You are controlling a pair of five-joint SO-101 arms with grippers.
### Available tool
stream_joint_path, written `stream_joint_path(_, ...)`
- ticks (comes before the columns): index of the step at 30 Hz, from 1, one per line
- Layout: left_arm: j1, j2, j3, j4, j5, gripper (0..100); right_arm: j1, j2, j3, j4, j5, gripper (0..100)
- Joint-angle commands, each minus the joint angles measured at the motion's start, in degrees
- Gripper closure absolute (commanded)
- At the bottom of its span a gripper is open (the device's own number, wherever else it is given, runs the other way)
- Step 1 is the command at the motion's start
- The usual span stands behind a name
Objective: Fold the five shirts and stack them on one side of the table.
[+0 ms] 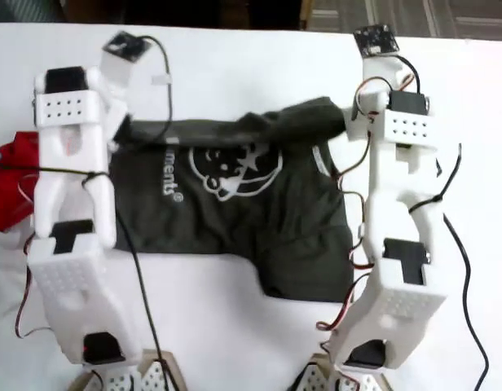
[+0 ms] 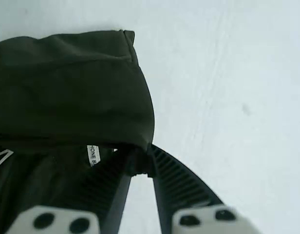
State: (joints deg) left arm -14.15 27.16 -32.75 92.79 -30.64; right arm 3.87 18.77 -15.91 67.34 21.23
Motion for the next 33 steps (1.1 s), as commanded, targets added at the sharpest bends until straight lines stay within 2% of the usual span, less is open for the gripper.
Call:
stream_joint_path(1,1.5,-1.1,-0.7,5.1,-1.1,97,0.0,-3.4,-2.5,3.7,0.3,98.1)
stream_joint_path(9,0.4,-10.9,0.8,9.3,-1.4,97,-0.3,-11.7,-2.4,14.8,0.4,98.1)
stream_joint_path(13,0.5,-16.4,9.7,8.6,-1.7,97,-0.5,-16.3,0.8,18.9,0.4,98.1)
stream_joint_path(20,-0.8,-23.6,28.9,0.0,-2.9,97,-0.4,-32.5,26.0,13.2,5.2,98.1)
stream_joint_path(25,-0.7,-29.5,40.4,-3.1,-4.7,97,0.2,-47.4,44.7,8.1,8.9,98.1)
stream_joint_path(29,-0.9,-32.3,50.6,-10.5,-5.2,97,0.2,-55.9,52.7,7.8,9.7,98.1)
stream_joint_path(33,-0.9,-32.5,58.0,-17.5,-5.3,97,0.2,-60.9,54.5,8.7,9.7,98.1)
